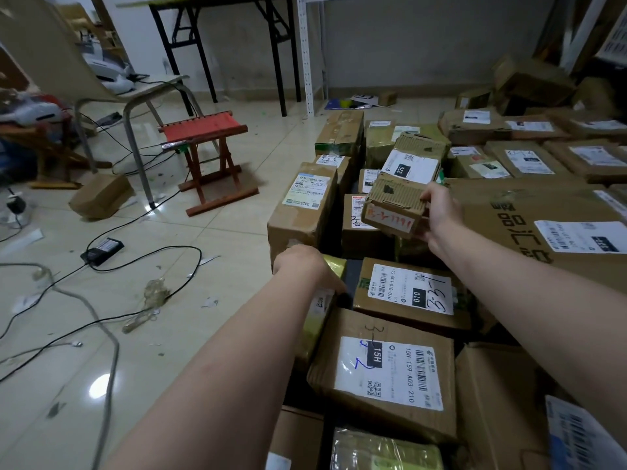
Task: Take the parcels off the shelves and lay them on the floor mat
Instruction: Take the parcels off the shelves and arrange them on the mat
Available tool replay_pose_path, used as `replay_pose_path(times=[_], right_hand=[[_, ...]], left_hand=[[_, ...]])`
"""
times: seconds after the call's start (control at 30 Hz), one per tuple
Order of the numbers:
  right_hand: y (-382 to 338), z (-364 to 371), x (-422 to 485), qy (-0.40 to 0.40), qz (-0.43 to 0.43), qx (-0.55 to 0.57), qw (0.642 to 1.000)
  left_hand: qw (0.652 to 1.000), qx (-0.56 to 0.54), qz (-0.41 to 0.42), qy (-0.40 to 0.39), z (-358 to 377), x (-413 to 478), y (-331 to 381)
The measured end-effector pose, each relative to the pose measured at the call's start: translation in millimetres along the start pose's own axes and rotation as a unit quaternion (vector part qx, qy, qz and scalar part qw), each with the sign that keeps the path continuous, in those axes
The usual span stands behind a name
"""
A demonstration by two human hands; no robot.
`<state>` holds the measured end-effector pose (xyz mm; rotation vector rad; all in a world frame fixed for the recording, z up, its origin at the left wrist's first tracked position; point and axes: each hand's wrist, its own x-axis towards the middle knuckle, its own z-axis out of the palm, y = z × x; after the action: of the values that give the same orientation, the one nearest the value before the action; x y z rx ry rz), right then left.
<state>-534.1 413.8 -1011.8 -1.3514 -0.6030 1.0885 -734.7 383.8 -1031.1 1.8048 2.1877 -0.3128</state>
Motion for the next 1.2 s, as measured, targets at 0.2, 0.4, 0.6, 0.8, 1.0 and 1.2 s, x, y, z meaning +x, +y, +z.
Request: replay_pose_path(times=[0.2,0.4,0.6,0.8,1.0,1.2], right_hand=[[-3,-9,9,0.012,-0.001,0.004,1.0],[1,-8,11,-0.012,0.006,0.004,1.0],[0,-5,8,-0.024,0.011,0.006,1.0],[0,-7,8,-0.041,0.025,-0.001,0.999],[-4,-12,12,-0.034,0.032,-0.002,0.999],[-5,-12,12,-0.038,0.027,0.001,0.999]], left_hand=[[0.994,0.089,0.058,0.008,4,3,6],[0.986,0.092,0.103,0.093,7,9,7],[0.999,-0.006,0.042,0.008,1,8,10],[0.993,0.038,0.01,-0.109,-6,6,4],[0.99,0.082,0.072,0.093,11,11,14],[0.98,0.027,0.089,0.177,18,11,25]])
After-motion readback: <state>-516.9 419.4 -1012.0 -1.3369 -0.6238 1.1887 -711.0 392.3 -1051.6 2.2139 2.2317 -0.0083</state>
